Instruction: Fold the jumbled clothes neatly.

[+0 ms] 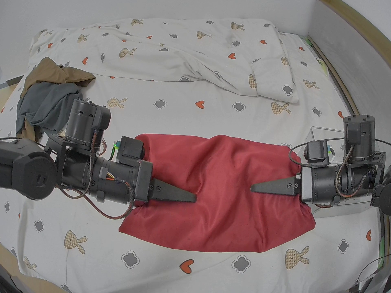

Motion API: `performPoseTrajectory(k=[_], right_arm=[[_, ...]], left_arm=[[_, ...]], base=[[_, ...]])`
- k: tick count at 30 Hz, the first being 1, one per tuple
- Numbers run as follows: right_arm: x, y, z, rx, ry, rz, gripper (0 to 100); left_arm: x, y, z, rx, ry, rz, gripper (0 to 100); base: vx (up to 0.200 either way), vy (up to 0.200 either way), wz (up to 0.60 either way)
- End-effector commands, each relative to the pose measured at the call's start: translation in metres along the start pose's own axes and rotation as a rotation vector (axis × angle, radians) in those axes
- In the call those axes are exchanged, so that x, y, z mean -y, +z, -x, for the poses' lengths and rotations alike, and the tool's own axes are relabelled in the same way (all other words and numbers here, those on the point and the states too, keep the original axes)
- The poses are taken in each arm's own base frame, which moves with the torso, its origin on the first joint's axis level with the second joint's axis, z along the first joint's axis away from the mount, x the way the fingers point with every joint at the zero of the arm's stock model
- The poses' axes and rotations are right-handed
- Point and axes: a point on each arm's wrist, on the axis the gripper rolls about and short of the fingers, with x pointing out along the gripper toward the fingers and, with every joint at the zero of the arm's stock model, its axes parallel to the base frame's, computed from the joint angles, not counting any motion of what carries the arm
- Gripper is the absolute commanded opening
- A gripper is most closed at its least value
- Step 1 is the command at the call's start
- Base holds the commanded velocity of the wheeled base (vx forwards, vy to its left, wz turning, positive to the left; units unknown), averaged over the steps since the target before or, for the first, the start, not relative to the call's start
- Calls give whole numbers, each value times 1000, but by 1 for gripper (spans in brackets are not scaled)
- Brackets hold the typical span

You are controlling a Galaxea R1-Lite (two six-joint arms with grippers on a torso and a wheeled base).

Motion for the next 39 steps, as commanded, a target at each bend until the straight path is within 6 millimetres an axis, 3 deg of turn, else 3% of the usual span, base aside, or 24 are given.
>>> performPoseTrajectory(k=[1, 9, 35, 39], right_arm=[[-2, 0, 3, 7, 5, 5, 0], [-2, 1, 3, 10, 3, 6, 0], [-2, 2, 5, 16, 1, 5, 0], [-1, 2, 4, 15, 0, 4, 0]], left_arm=[[2, 0, -2, -6, -6, -6, 0], [4, -2, -8, -26, -14, -7, 0], [8, -3, -11, -36, -24, -18, 0], [9, -4, -12, -38, -26, -20, 0]], base=[[0, -200, 0], [0, -200, 0], [0, 0, 0], [0, -200, 0]])
